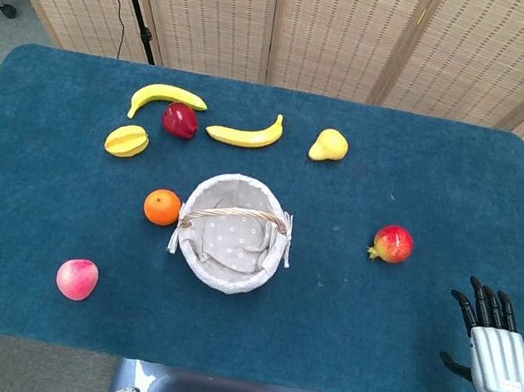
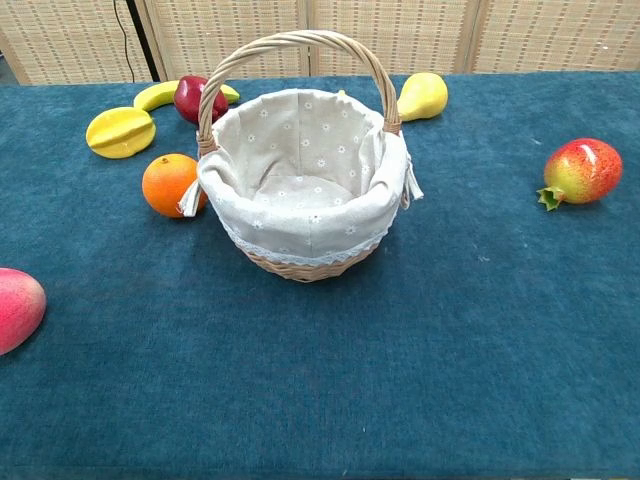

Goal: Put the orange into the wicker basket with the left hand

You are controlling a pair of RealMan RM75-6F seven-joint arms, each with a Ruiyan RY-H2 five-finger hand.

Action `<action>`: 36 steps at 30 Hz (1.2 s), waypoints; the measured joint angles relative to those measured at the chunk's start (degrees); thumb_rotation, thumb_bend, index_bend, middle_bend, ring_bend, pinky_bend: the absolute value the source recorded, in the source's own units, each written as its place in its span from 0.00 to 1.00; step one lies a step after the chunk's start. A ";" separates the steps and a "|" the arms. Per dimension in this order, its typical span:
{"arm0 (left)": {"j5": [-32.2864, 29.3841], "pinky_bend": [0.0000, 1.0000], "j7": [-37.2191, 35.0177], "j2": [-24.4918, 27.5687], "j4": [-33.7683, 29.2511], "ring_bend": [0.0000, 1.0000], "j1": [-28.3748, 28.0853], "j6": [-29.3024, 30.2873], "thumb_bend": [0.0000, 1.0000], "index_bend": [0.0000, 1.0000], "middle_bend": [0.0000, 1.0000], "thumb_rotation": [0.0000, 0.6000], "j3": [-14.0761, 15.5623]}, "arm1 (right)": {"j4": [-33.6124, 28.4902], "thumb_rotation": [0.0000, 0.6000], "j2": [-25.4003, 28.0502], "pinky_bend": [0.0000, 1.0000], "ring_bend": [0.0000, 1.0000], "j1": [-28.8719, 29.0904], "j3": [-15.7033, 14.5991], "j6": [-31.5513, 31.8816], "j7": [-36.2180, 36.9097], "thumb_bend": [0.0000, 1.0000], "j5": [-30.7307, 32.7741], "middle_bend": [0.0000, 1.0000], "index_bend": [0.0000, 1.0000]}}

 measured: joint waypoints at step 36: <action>2.02 0.00 -3.44 0.09 -2.84 0.00 -9.37 -10.36 0.00 0.00 0.00 1.00 -2.97 | -0.76 1.00 1.15 0.00 0.00 -0.36 0.01 0.53 1.70 0.00 0.00 0.00 0.18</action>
